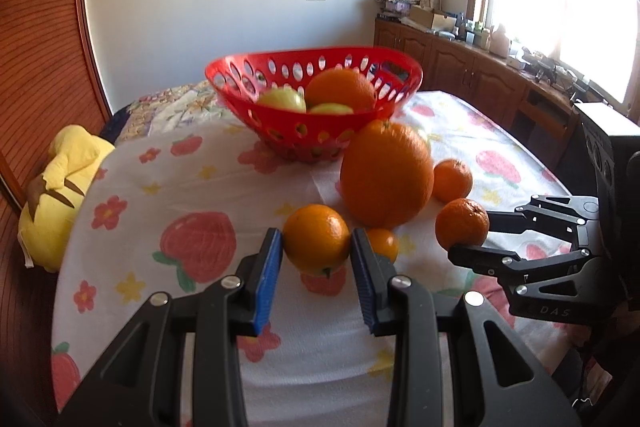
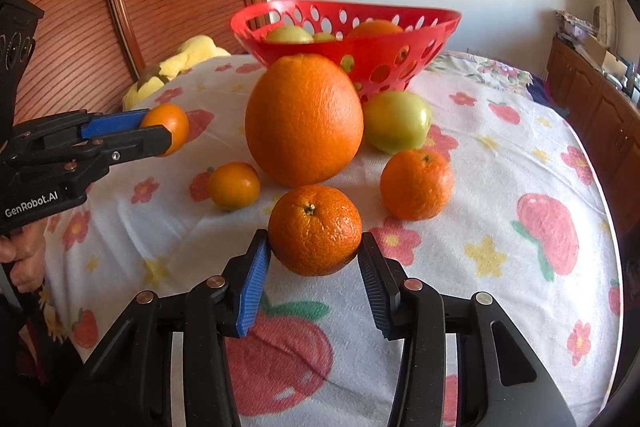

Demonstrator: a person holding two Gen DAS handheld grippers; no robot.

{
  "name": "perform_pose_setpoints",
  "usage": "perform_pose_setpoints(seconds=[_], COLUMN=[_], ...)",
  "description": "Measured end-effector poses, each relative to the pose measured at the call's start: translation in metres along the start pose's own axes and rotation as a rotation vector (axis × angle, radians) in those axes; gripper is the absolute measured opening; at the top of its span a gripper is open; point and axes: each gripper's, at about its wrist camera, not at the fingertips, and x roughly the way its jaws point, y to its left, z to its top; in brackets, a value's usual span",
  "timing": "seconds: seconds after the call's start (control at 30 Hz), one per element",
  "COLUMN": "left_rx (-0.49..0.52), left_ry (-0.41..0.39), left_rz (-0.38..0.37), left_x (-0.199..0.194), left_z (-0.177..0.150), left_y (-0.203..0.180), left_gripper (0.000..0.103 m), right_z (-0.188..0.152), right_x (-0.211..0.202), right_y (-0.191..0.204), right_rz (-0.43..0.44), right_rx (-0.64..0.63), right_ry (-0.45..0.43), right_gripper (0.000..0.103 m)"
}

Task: Organize fruits
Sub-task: 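Lift the mandarin with the right tool while the left tool grasps and lifts a small orange, then open the right tool over the basket while the left tool releases its small orange there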

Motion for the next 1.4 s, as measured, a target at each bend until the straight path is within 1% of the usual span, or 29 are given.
perform_pose_setpoints(seconds=[0.13, 0.3, 0.47, 0.57, 0.77, 0.93, 1.03, 1.23, 1.4], left_rx=[0.006, 0.012, 0.015, 0.017, 0.024, 0.024, 0.017, 0.026, 0.011], left_ry=[-0.035, -0.072, -0.103, -0.114, -0.114, -0.104, -0.094, -0.074, -0.067], left_rz=[0.002, 0.004, 0.010, 0.014, 0.029, 0.042, 0.045, 0.050, 0.047], left_x=[-0.010, -0.016, -0.015, -0.009, 0.015, 0.039, 0.054, 0.076, 0.087], left_z=[0.014, 0.035, 0.060, 0.077, 0.109, 0.128, 0.137, 0.141, 0.141], left_y=[0.001, 0.007, 0.014, 0.021, 0.035, 0.046, 0.052, 0.057, 0.064], left_gripper=[0.033, 0.033, 0.033, 0.033, 0.033, 0.033, 0.033, 0.033, 0.033], right_z=[0.012, 0.036, 0.070, 0.092, 0.136, 0.170, 0.183, 0.194, 0.196], right_x=[-0.017, -0.041, -0.053, -0.050, -0.026, 0.014, 0.039, 0.075, 0.088], right_y=[-0.002, -0.006, -0.013, -0.018, -0.034, -0.041, -0.040, -0.035, -0.032], right_rz=[-0.001, -0.006, -0.018, -0.026, -0.014, 0.006, 0.014, 0.031, 0.026], right_rx=[-0.006, -0.028, -0.067, -0.088, -0.115, -0.147, -0.169, -0.193, -0.208], right_ry=[-0.039, -0.098, -0.143, -0.157, -0.154, -0.110, -0.080, -0.008, 0.014], right_gripper=[0.045, 0.045, 0.045, 0.045, 0.045, 0.045, 0.045, 0.045, 0.045])
